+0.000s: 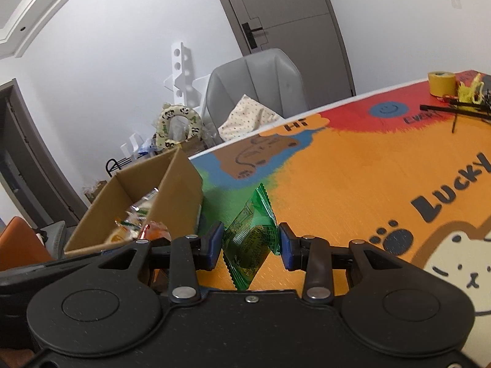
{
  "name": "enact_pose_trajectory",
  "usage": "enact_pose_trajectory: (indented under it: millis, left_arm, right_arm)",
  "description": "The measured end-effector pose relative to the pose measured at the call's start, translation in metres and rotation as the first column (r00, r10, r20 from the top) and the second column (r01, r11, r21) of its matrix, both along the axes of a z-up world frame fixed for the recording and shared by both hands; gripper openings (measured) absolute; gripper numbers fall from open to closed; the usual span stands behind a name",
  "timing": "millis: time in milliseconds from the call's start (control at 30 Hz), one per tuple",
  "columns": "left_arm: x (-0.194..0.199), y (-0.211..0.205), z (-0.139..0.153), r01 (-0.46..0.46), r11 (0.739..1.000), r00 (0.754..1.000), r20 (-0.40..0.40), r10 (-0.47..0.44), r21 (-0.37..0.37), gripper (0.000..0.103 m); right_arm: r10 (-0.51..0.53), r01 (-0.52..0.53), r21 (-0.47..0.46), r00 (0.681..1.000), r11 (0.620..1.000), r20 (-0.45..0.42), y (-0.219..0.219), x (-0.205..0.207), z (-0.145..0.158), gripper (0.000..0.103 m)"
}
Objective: Organize snacks
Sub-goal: 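Carry the orange-red snack and green candy over the box with both tools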
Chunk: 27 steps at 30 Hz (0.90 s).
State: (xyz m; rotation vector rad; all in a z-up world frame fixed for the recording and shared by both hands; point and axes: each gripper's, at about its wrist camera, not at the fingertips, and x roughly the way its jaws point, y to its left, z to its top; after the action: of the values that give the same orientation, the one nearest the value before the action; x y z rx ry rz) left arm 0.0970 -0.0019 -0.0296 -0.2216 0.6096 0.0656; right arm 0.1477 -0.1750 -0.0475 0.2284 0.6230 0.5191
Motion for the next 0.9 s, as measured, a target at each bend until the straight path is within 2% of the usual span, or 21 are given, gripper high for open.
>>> enact_pose_trajectory:
  millis: [533, 600, 900]
  left_arm:
    - [0.009, 0.028, 0.031, -0.026, 1.000, 0.998, 0.052, 0.027, -0.016, 0.016]
    - [0.011, 0.034, 0.033, -0.038, 0.999, 0.998, 0.056, 0.039, -0.016, 0.016]
    - [0.019, 0.077, 0.039, -0.115, 0.992, 0.991, 0.069, 0.118, -0.042, 0.016]
  right_arm:
    - [0.045, -0.047, 0.048, 0.998, 0.998, 0.034, 0.019, 0.014, 0.028, 0.036]
    - [0.058, -0.059, 0.067, 0.998, 0.996, 0.025, 0.023, 0.018, 0.032, 0.036]
    - [0.089, -0.091, 0.037, 0.995, 0.995, 0.052, 0.055, 0.032, 0.042, 0.036]
